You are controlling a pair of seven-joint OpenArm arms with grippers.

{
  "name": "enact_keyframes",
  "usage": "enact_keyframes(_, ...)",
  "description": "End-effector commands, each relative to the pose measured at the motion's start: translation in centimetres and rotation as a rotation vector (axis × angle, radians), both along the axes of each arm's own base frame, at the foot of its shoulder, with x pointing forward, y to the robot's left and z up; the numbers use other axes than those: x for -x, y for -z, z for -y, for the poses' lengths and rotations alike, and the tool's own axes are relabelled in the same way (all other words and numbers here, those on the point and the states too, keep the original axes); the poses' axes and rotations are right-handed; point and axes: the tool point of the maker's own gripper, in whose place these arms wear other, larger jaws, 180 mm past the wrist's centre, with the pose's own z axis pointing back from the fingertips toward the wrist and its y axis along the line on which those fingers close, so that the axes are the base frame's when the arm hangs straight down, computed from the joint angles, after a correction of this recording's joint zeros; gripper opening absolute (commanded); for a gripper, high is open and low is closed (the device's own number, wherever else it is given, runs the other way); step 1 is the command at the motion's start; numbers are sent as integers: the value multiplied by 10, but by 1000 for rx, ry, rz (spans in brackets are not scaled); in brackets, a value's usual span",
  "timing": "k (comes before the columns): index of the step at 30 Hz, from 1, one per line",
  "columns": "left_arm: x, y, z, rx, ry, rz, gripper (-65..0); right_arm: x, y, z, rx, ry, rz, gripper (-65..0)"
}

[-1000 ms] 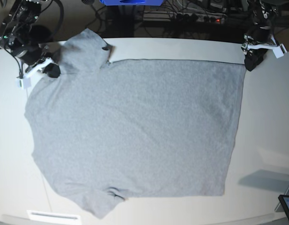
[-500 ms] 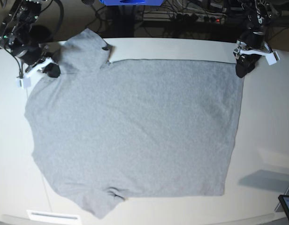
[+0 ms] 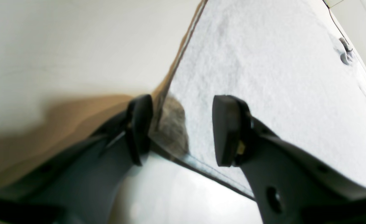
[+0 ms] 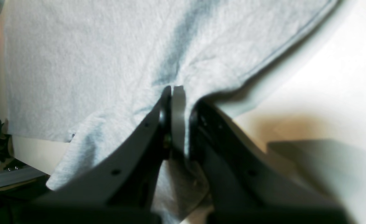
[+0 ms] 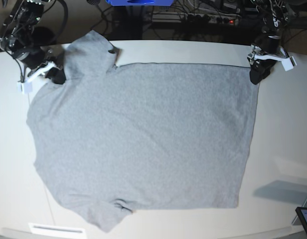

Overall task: Fold the T-shirt properly
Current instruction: 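Lower the left gripper and grasp the opposite shoulder corner, then lift both corners and pull the shoulder edge away from the hem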

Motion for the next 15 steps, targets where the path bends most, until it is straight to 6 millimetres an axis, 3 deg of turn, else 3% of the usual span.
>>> enact_keyframes(1, 11, 14, 2, -6, 22, -87, -348, 12, 11, 4, 41, -22, -77, -650)
enact_keyframes(5, 8, 17, 2, 4, 16, -88, -356, 12, 11, 4, 41, -22, -77, -650)
enact_keyframes(10, 7, 39, 16, 56, 39, -128, -514, 12, 11, 5, 42, -22, -77, -650)
enact_keyframes(15, 8, 44, 23, 70, 49, -137, -650, 12, 11, 5, 42, -22, -77, -650)
